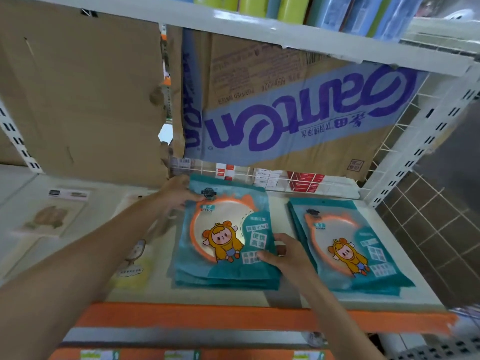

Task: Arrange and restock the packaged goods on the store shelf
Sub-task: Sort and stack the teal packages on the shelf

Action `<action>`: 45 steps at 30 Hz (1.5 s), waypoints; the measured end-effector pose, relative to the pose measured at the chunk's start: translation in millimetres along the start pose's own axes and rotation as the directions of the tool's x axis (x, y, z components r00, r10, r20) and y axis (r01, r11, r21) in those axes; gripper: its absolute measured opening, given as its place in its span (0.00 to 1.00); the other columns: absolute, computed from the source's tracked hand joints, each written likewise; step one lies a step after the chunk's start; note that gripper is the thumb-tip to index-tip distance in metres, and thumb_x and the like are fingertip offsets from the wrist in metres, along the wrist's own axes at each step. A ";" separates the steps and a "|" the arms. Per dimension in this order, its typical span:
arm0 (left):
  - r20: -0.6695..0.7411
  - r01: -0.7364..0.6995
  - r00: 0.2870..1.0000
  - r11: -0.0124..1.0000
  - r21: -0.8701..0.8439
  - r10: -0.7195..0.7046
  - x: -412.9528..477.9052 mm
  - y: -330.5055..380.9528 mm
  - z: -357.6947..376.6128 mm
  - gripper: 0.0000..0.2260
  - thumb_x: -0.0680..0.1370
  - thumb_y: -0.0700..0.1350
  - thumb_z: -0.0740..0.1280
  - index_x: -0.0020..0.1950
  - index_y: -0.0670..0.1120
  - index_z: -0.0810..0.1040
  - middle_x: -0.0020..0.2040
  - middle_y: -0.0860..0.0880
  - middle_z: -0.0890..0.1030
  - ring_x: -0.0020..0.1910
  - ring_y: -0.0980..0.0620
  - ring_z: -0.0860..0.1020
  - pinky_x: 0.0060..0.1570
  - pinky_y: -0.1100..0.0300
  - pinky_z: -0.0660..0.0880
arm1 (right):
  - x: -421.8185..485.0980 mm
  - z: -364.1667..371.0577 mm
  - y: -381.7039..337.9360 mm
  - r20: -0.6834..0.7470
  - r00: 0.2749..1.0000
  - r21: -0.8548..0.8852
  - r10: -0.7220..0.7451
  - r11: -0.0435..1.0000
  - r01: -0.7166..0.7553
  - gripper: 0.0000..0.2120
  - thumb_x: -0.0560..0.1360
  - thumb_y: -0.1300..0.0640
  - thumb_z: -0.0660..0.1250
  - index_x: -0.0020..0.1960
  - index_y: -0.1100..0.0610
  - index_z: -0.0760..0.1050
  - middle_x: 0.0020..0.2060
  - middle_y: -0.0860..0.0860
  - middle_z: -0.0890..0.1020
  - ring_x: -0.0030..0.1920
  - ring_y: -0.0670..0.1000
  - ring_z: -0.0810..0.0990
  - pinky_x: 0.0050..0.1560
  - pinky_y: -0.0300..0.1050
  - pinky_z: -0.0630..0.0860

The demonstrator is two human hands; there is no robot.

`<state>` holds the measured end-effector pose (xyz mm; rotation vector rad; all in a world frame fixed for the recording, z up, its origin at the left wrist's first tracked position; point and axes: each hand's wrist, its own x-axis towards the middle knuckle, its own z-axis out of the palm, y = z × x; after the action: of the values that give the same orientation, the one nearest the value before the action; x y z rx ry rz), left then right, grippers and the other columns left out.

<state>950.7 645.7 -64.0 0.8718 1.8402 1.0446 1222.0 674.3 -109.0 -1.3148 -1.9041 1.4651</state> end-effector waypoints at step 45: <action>-0.113 -0.061 0.987 0.915 0.399 0.115 -102.2 -83.4 23.3 0.15 0.73 0.48 0.70 0.53 0.45 0.69 0.40 0.53 0.74 0.38 0.56 0.73 0.35 0.65 0.66 | -7.9 15.9 21.0 -0.060 0.982 -0.357 -0.181 0.922 0.149 0.28 0.68 0.38 0.68 0.63 0.50 0.69 0.56 0.48 0.77 0.57 0.49 0.75 0.56 0.52 0.75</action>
<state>1000.5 531.6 -113.6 1.1526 2.1881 0.8100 1222.7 659.4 -132.1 -1.3029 -2.2263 0.9944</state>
